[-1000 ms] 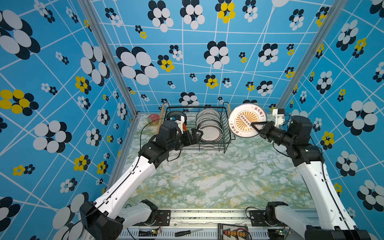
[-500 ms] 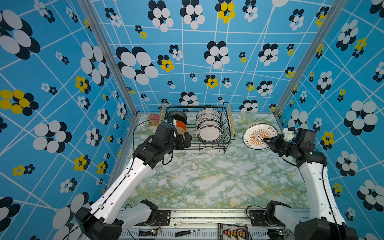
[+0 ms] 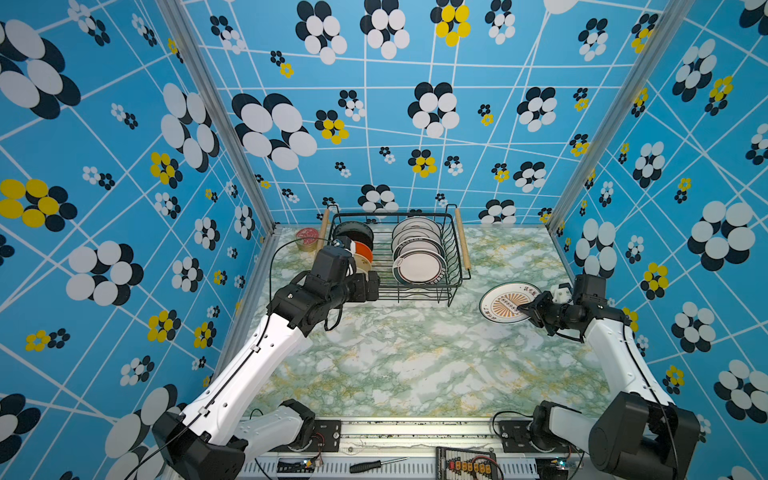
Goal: Unload the plates from the dish rack
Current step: 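Lower the printed plate flat onto the table with the right gripper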
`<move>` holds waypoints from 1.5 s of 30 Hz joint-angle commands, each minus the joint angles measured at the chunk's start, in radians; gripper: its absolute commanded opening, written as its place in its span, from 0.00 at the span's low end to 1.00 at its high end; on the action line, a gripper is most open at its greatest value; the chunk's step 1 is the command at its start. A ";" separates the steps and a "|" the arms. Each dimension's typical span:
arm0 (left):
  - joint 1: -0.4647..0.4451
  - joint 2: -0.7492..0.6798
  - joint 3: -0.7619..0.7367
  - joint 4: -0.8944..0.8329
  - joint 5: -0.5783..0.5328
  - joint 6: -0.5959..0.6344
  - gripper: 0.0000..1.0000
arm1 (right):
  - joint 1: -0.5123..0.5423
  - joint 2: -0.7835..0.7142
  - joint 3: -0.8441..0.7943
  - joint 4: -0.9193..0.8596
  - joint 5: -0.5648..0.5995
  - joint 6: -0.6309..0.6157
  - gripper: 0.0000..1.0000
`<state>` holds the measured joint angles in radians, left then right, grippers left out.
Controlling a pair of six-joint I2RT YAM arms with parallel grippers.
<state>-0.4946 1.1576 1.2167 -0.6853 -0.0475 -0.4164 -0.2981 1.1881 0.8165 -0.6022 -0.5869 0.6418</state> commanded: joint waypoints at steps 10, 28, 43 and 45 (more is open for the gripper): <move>0.011 0.047 -0.012 -0.026 0.027 0.036 0.99 | -0.006 0.081 -0.091 0.160 -0.043 -0.005 0.00; 0.011 0.031 -0.023 0.001 0.055 0.048 0.99 | -0.005 0.124 -0.168 0.207 -0.044 -0.017 0.00; 0.021 0.013 -0.039 0.008 0.055 0.059 0.99 | -0.006 0.134 -0.215 0.203 -0.024 -0.028 0.08; 0.023 0.010 -0.036 0.011 0.055 0.061 0.99 | -0.006 0.136 -0.223 0.206 -0.021 -0.027 0.09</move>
<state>-0.4812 1.1919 1.1847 -0.6849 0.0078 -0.3725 -0.2981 1.3087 0.6197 -0.3767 -0.6270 0.6334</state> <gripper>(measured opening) 0.992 0.117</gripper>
